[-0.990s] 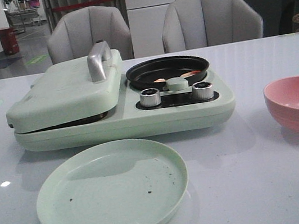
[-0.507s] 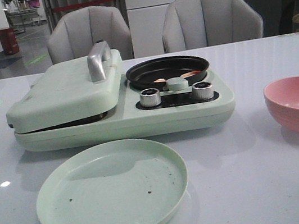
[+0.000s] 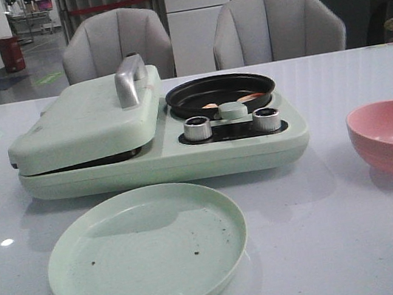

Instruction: Make breakfast with bread and shrimp

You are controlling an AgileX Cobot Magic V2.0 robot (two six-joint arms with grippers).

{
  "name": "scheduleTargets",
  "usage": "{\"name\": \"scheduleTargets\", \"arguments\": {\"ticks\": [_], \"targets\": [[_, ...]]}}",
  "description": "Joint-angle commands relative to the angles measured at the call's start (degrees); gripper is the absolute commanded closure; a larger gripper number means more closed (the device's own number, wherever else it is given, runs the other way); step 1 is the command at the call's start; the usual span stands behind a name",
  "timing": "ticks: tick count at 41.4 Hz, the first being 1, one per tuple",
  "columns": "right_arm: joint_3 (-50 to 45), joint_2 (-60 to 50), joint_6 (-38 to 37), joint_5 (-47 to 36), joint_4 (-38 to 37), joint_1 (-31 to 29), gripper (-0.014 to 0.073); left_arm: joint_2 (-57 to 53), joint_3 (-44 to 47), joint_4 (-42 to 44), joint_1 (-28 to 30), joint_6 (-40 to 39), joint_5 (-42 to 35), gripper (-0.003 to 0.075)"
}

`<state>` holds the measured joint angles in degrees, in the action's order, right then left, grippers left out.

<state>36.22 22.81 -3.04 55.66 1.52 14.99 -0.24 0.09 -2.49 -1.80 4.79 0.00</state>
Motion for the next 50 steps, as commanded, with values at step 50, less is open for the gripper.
{"name": "scheduleTargets", "arguments": {"ticks": [50], "targets": [[-5.6, -11.3, 0.1, -19.8, -1.5, -10.9, 0.0545, -1.1, 0.3, -0.6, 0.1, 0.0, -5.1, 0.0621]]}}
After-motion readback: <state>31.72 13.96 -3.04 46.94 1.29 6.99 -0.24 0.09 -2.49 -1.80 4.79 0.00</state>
